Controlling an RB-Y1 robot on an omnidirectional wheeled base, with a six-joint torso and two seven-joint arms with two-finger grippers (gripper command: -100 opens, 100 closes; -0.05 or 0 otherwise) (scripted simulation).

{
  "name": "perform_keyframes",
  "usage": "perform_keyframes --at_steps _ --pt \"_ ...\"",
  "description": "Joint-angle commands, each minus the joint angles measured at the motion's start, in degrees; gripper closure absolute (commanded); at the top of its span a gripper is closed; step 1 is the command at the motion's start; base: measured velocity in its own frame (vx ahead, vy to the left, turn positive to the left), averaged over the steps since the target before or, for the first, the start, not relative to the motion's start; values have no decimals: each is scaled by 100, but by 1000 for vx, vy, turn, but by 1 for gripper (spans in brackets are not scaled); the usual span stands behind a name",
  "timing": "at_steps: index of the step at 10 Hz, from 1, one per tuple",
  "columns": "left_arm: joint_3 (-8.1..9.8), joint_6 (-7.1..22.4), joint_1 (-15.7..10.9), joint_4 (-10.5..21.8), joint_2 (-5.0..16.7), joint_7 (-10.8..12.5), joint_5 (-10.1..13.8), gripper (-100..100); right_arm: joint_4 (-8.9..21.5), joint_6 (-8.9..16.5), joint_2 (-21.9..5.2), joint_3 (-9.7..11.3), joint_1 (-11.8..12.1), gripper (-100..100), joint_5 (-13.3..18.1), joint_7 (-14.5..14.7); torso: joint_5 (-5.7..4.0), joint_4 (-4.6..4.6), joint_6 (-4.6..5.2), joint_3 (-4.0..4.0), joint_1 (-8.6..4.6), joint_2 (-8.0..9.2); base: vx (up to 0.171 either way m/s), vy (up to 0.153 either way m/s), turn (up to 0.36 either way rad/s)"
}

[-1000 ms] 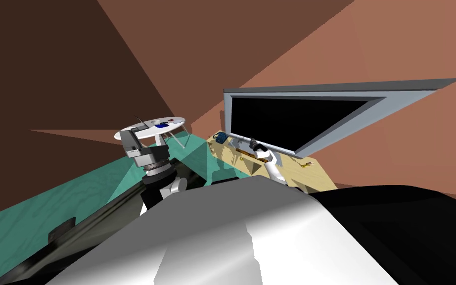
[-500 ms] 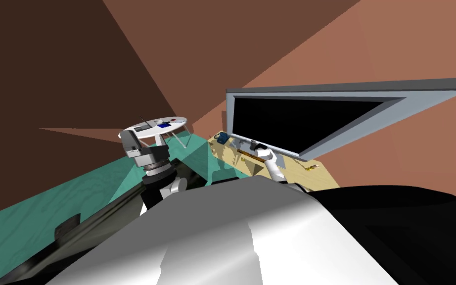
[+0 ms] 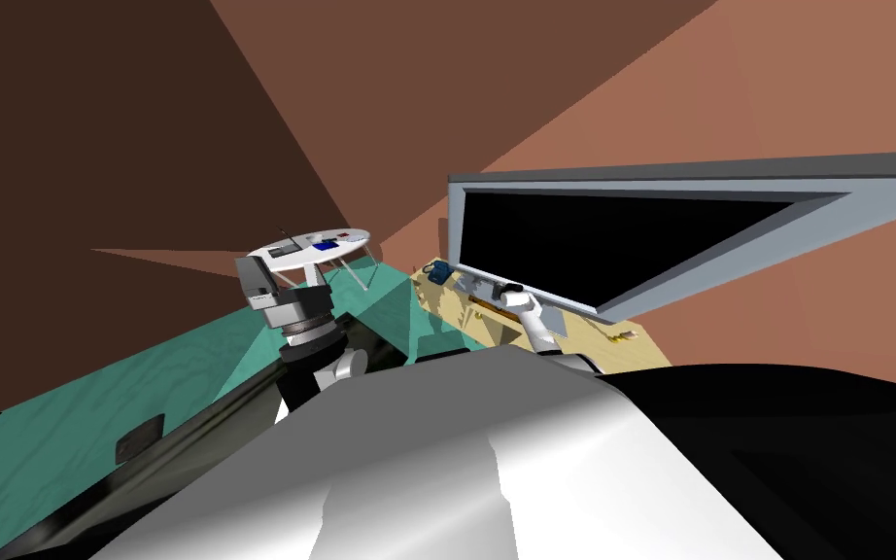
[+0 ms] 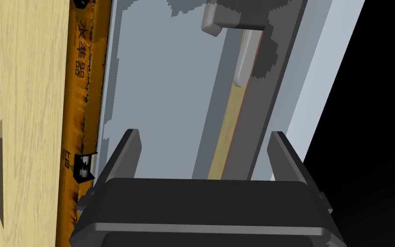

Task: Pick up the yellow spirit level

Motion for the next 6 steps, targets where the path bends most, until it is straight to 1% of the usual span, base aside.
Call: perform_keyframes --at_steps 1,2,3,4,5,6 --pt "0 0 0 0 0 0 0 0 256 286 -50 -36 -105 -100 -134 -87 0 0 0 0 0 0 39 -6 60" --pt "0 0 0 0 0 0 0 0 256 437 -50 -36 -105 -100 -134 -87 0 0 -2 -2 -2 -4 41 -12 37" --pt "0 0 0 0 0 0 0 0 524 602 -82 -65 -212 -100 -248 -177 -1 -1 -1 -3 -4 -5 43 -14 50" --pt "0 0 0 0 0 0 0 0 524 753 -82 -65 -212 -100 -248 -177 -1 -1 -2 -3 -5 -7 43 -15 43" --pt "0 0 0 0 0 0 0 0 770 953 -110 -94 -310 -100 -359 -269 -1 -1 0 -3 -5 -5 62 -25 63" --pt "0 0 0 0 0 0 0 0 785 1106 -110 -94 -310 -100 -359 -269 -2 -2 -1 -6 -8 -11 51 -21 27"
